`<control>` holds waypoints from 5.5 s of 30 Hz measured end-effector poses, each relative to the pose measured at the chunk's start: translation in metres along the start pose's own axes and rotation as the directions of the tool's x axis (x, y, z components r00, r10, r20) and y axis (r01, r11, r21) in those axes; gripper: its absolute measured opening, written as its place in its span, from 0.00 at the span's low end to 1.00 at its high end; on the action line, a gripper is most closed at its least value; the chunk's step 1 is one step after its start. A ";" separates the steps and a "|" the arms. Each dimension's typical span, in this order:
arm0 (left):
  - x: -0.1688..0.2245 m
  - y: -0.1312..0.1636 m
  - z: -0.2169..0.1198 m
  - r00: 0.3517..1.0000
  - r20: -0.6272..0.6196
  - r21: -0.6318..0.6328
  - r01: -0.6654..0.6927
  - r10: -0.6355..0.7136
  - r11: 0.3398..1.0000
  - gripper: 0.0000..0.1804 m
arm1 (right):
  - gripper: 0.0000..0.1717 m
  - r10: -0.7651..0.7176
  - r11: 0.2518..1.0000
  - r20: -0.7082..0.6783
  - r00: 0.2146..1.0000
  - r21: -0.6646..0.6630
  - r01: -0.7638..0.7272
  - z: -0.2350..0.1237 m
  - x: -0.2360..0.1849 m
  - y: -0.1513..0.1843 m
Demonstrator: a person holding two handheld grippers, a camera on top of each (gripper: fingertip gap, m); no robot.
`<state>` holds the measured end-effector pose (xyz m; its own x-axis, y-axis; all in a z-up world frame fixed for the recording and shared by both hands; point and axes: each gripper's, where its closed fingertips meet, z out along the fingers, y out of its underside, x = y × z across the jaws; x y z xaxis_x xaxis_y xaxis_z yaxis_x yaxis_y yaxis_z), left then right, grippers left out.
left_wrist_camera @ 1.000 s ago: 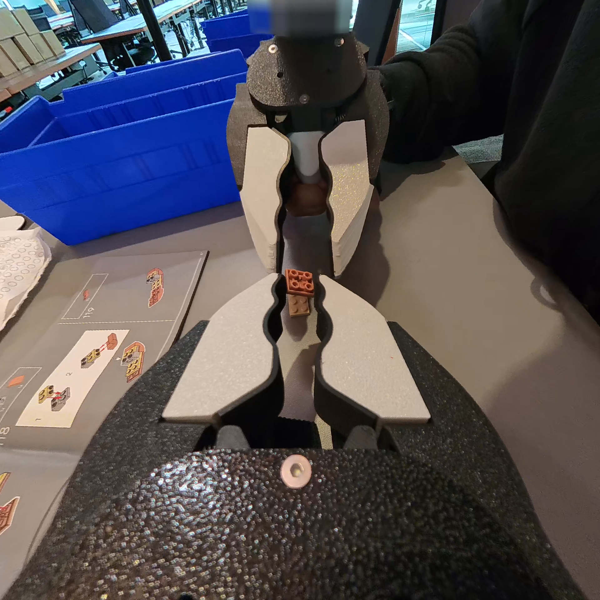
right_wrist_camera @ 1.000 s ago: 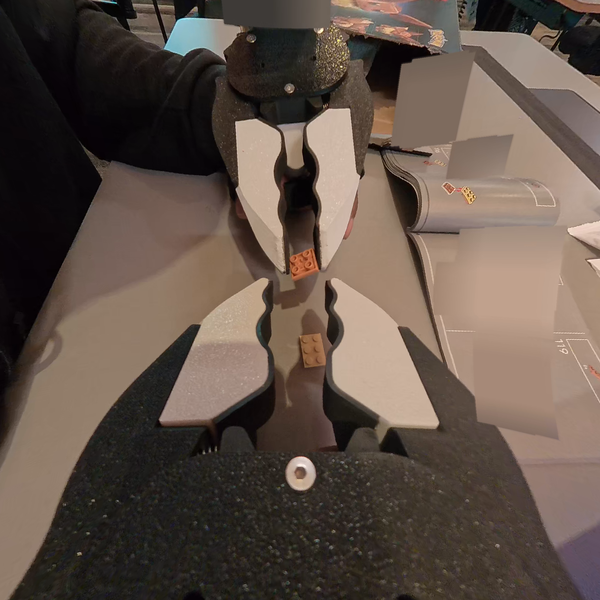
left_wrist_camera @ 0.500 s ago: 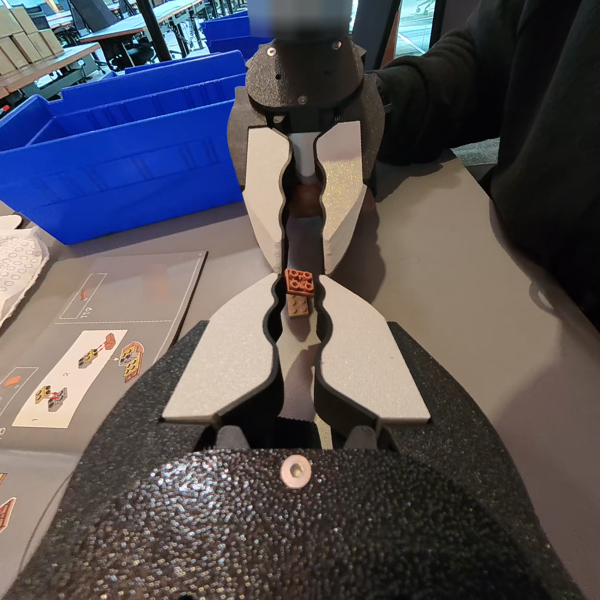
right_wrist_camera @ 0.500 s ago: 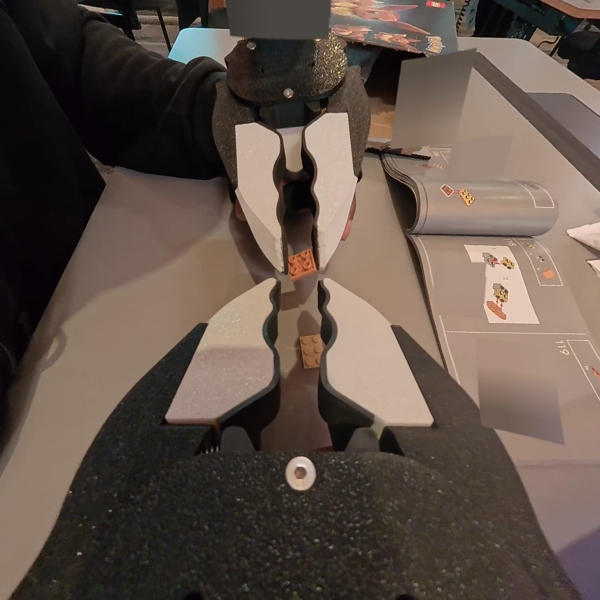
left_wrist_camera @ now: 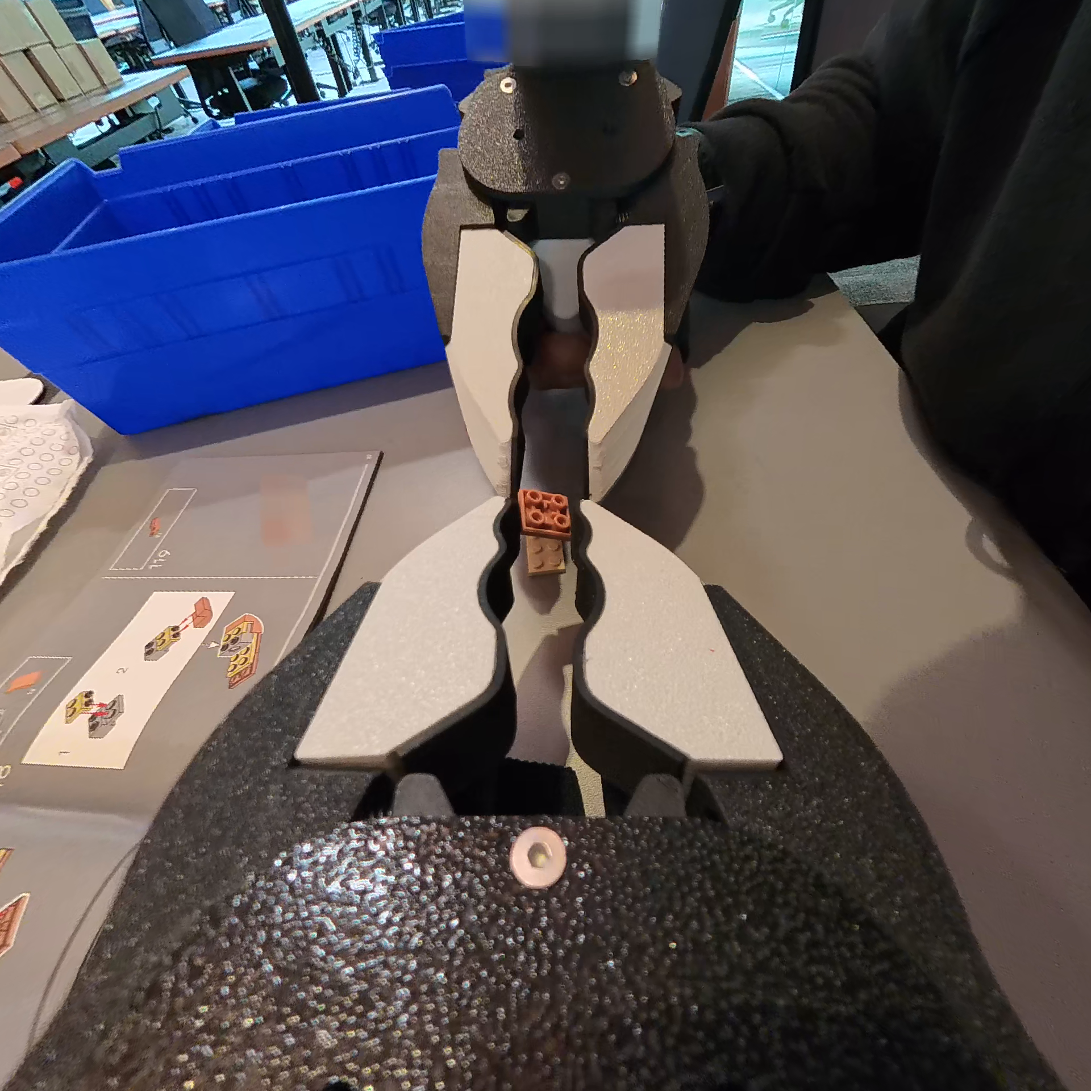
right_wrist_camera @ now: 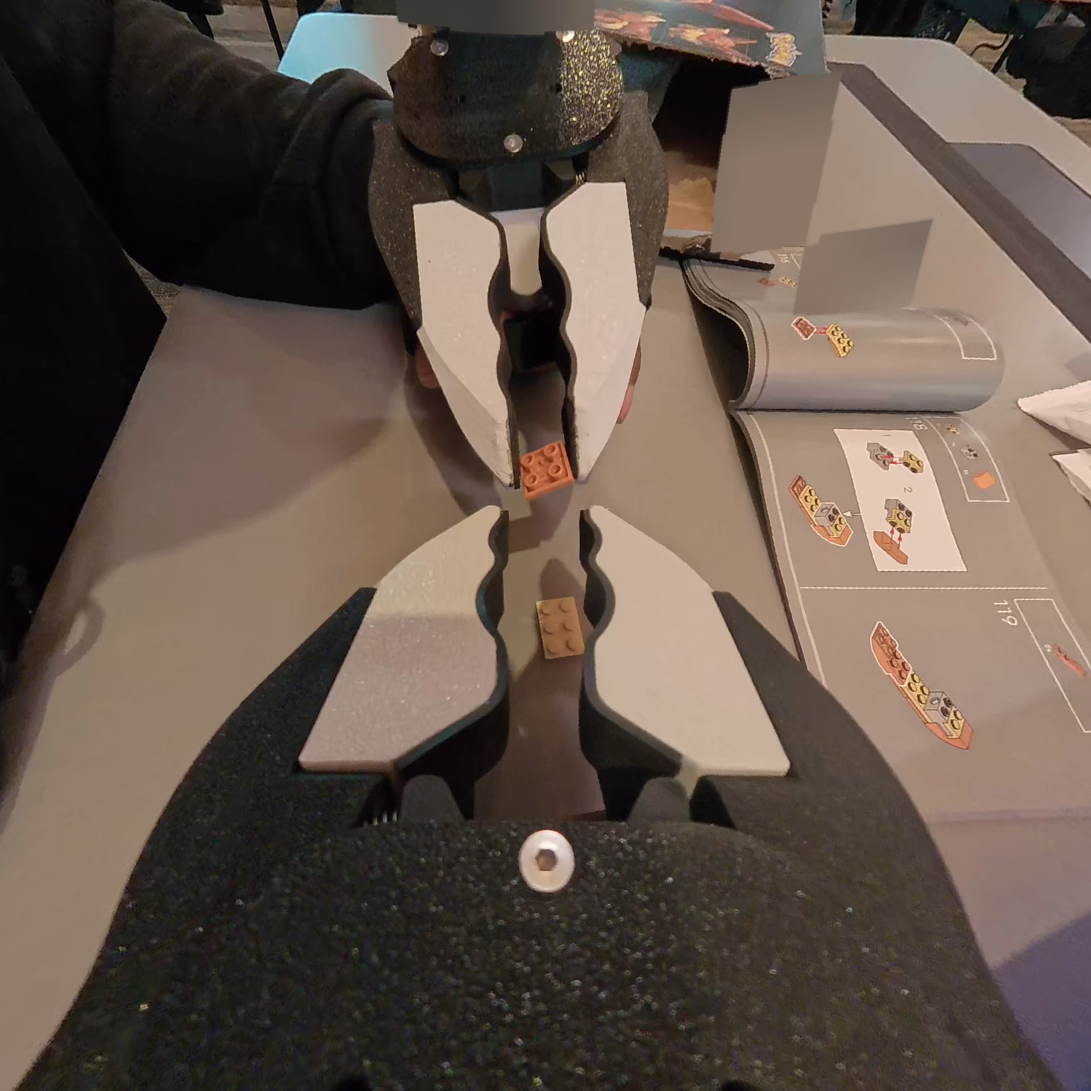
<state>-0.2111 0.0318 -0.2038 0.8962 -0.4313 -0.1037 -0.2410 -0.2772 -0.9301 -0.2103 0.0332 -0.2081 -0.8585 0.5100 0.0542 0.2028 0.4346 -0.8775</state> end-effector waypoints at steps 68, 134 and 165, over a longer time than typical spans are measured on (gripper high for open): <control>0.010 -0.001 0.002 0.992 -0.084 -0.008 0.093 -0.093 0.996 0.09 | 0.10 -0.124 0.991 -0.004 0.992 0.058 0.124 0.001 -0.008 -0.005; 0.023 0.015 0.006 0.963 -0.159 -0.145 0.193 -0.215 0.970 0.09 | 0.09 -0.263 0.965 0.016 0.965 0.010 0.263 0.006 -0.021 0.003; 0.001 0.040 0.034 0.998 0.032 -0.348 0.065 -0.057 0.935 0.18 | 0.09 0.035 0.986 -0.040 0.999 -0.164 -0.041 -0.024 -0.013 0.046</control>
<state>-0.2078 0.0491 -0.2532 0.9199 -0.3874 -0.0613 -0.2970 -0.5858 -0.7541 -0.1784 0.0643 -0.2373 -0.8315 0.5539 0.0422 0.3124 0.5291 -0.7890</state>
